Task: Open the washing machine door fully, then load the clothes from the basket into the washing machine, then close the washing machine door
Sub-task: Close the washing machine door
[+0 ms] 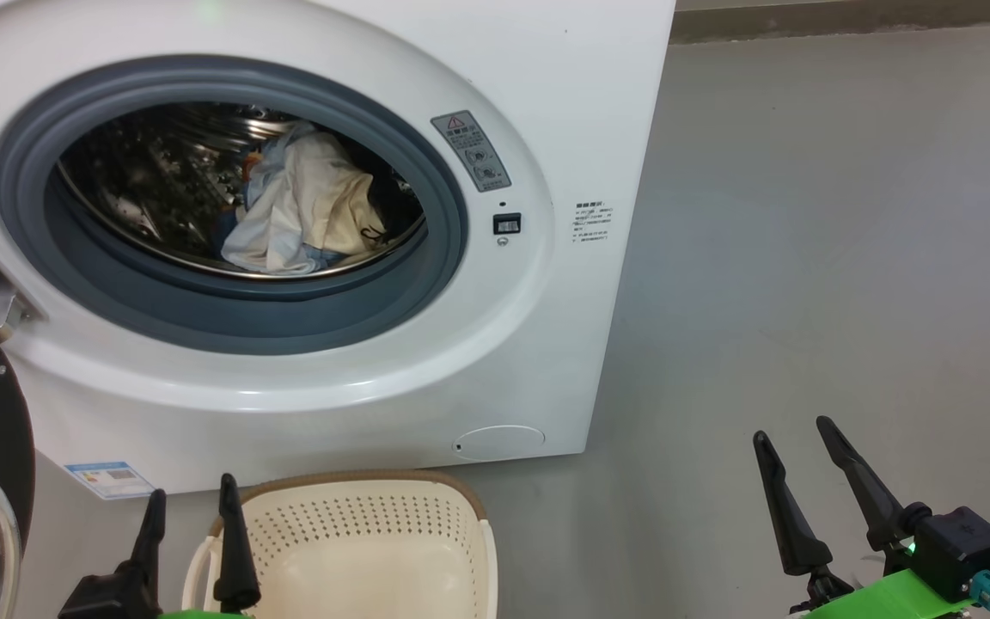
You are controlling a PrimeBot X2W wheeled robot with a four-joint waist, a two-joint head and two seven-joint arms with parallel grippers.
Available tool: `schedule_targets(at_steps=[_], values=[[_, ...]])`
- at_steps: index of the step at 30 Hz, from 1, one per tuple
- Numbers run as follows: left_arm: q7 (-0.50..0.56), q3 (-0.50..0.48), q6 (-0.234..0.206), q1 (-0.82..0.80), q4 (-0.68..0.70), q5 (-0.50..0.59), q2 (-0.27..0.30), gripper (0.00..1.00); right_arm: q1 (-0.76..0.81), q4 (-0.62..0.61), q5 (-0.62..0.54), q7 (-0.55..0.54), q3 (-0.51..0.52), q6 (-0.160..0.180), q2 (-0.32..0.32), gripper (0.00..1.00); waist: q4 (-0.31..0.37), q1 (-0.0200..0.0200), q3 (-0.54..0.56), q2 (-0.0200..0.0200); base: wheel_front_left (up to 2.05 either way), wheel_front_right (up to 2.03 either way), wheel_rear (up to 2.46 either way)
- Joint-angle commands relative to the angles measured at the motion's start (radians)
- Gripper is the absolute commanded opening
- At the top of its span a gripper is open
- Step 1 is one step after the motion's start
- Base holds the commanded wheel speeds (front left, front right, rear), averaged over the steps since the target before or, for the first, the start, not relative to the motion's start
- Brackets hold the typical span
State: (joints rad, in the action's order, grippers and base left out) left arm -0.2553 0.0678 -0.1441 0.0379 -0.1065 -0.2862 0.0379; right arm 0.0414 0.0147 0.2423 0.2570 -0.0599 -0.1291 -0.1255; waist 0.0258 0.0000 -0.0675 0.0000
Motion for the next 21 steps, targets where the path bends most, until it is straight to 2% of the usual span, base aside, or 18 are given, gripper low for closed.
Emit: schedule_targets(at_steps=[1, 21], values=[[-0.006, -0.034, 0.002, -0.012, 0.031, 0.0, 0.012, 1.0, -0.007, -0.025, 0.004, 0.005, -0.024, -0.002, -0.01, 1.0, 0.0, 0.0, 0.0, 0.0, 0.0, 0.0, 0.0], [-0.006, -0.031, -0.004, -0.011, 0.025, -0.003, 0.012, 1.0, -0.007, -0.02, 0.006, 0.005, -0.026, -0.002, -0.015, 1.0, 0.001, 0.0, 0.012, 0.0, 0.0, 0.0, 0.0]])
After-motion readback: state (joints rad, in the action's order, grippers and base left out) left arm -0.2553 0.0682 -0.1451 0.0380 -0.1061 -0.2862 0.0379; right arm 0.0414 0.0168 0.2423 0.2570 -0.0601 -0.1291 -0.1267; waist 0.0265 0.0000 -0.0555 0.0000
